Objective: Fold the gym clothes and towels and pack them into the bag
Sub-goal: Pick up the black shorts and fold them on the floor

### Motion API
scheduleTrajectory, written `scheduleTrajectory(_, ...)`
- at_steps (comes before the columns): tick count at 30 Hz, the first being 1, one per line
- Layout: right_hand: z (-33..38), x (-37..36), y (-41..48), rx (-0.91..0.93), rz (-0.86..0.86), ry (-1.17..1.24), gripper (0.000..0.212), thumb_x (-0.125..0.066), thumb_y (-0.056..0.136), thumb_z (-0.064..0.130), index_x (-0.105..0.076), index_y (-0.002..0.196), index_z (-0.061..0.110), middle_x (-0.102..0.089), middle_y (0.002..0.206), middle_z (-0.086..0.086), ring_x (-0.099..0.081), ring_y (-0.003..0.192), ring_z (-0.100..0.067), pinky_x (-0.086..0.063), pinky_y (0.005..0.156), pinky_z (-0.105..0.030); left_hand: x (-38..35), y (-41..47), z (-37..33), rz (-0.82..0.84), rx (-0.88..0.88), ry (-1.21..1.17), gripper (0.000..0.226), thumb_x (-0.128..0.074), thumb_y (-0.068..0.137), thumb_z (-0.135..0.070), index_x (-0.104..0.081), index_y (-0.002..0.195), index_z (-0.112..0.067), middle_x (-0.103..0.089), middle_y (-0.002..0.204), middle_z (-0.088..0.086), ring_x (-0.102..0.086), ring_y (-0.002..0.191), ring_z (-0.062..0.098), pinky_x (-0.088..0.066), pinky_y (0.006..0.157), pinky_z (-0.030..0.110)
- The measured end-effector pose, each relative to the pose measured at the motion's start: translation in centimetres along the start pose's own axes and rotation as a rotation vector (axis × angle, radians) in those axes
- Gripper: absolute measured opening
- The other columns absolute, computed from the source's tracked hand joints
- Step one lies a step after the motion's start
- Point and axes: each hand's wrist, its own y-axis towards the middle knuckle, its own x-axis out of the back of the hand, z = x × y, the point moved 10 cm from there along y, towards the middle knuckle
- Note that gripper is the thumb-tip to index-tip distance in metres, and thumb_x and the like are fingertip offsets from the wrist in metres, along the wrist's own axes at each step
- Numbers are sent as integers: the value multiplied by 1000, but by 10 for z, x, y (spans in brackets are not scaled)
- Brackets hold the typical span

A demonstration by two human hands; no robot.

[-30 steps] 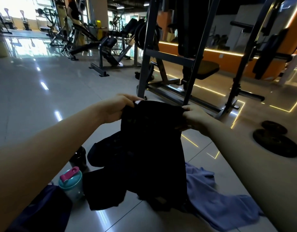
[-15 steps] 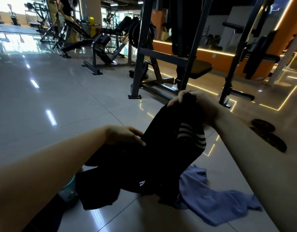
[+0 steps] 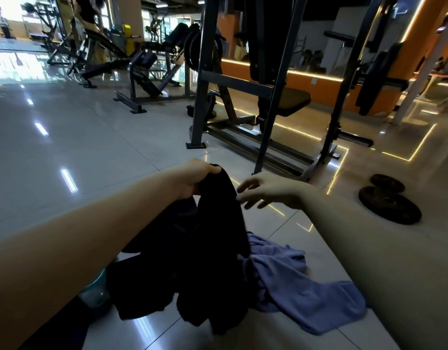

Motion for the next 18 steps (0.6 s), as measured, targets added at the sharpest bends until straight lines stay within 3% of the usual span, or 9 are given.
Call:
scheduleTrajectory(2, 12, -18, 2, -1, 56, -11, 56, -70, 87, 44, -59, 133, 13, -69, 121, -8, -68, 109, -24, -52, 95, -41, -9, -2, -7, -46, 1, -57, 27, -56, 102, -14, -54, 123, 2, -62, 95, 13, -61, 74, 21, -53, 57, 28)
scheduleTrajectory(4, 15, -19, 9, 12, -35, 42, 43, -68, 94, 34, -60, 130, 13, -68, 118, -11, -67, 107, -26, -52, 94, -44, -13, -5, -16, -67, -8, -138, 20, -55, 102, -10, -50, 120, -2, -58, 91, 12, -57, 66, 20, -49, 44, 25)
scheduleTrajectory(5, 14, -15, 11, 30, -91, 103, 31, -65, 97, 24, -61, 126, 12, -67, 115, -12, -66, 104, -26, -53, 91, -42, -13, -4, -20, -63, -22, -169, 23, -57, 100, -7, -51, 122, -1, -62, 97, 14, -63, 72, 23, -52, 43, 25)
scheduleTrajectory(7, 11, -7, 13, 66, -148, 236, 19, -56, 100, 11, -60, 118, 15, -64, 107, -12, -64, 93, -23, -52, 81, -36, -11, -3, -31, -31, -72, -202, 28, -62, 97, -6, -54, 123, -1, -67, 111, 17, -72, 87, 27, -59, 54, 30)
scheduleTrajectory(10, 15, 9, 8, 146, -179, 411, 20, -52, 100, 9, -58, 120, 12, -58, 103, -13, -58, 83, -22, -45, 73, -34, 2, -8, -45, 31, -180, -121, 17, -62, 97, -10, -64, 113, -5, -70, 103, 10, -73, 89, 20, -62, 75, 33)
scheduleTrajectory(14, 17, 32, 0, 189, -205, 690, 22, -46, 101, 7, -55, 121, 14, -50, 129, -26, -49, 111, -37, -41, 95, -44, 21, -7, -27, 113, -200, 193, 11, -60, 97, -6, -68, 104, -7, -69, 99, 10, -66, 91, 21, -56, 92, 41)
scheduleTrajectory(16, 16, 39, -1, 188, -214, 766, 23, -48, 101, 9, -56, 121, 15, -48, 141, -27, -48, 118, -37, -37, 104, -48, 10, -9, -9, 315, -161, 258, 27, -67, 93, -12, -66, 120, -9, -70, 110, 9, -67, 101, 22, -52, 98, 42)
scheduleTrajectory(18, 11, 45, -1, 163, -254, 837, 25, -51, 100, 13, -57, 124, 14, -50, 145, -24, -52, 118, -36, -38, 103, -44, -10, -17, 3, 507, -127, 248, 45, -69, 89, -17, -59, 133, -16, -68, 126, 5, -65, 116, 20, -52, 100, 36)
